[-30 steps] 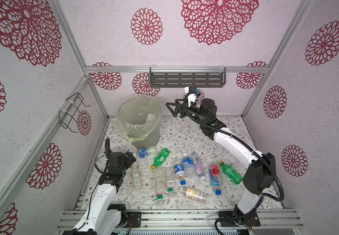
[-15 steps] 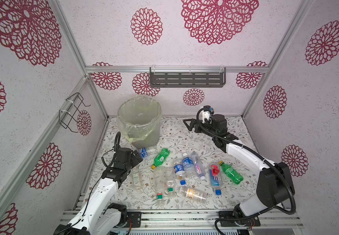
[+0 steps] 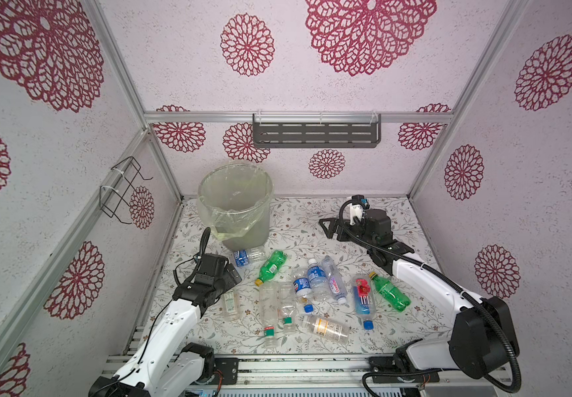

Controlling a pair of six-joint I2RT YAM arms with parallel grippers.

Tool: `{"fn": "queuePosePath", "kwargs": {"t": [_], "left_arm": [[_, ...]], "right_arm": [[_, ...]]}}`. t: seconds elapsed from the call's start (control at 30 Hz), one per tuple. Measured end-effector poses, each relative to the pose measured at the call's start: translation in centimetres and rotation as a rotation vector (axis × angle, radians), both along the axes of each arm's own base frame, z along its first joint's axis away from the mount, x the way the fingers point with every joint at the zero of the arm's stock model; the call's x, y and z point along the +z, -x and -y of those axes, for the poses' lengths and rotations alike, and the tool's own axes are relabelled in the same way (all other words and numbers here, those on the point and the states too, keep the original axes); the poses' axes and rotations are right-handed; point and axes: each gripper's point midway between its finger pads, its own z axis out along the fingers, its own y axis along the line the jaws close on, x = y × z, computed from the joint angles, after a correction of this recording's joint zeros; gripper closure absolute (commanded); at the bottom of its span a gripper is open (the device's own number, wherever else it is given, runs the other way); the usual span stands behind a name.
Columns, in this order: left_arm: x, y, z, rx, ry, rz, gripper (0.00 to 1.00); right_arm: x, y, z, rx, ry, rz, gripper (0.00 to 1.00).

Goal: Throw the plastic bottles in the bin
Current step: Pick up the plastic bottle from the middle-left of the table.

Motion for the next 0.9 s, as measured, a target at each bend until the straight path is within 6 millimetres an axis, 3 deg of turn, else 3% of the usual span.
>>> {"fn": "queuePosePath", "kwargs": {"t": [0.3, 0.57, 0.9], "left_arm": [[-0.6, -0.6, 1.8, -0.063, -0.029, -0.077, 0.03], [-2.2, 0.3, 3.2, -0.121, -0.076, -0.151, 0.03], [-2.7, 1.4, 2.6, -0.103, -0.107, -0.178, 0.03]], "right_arm": [[-3.2, 1.1, 2.0, -0.048, 0.049, -0.063, 0.01], [-3.4, 1.3, 2.6, -0.063, 0.052, -0.067, 0.01], [-3.5, 1.2, 2.8, -0.068, 0.053, -0.069, 0.01]]}}
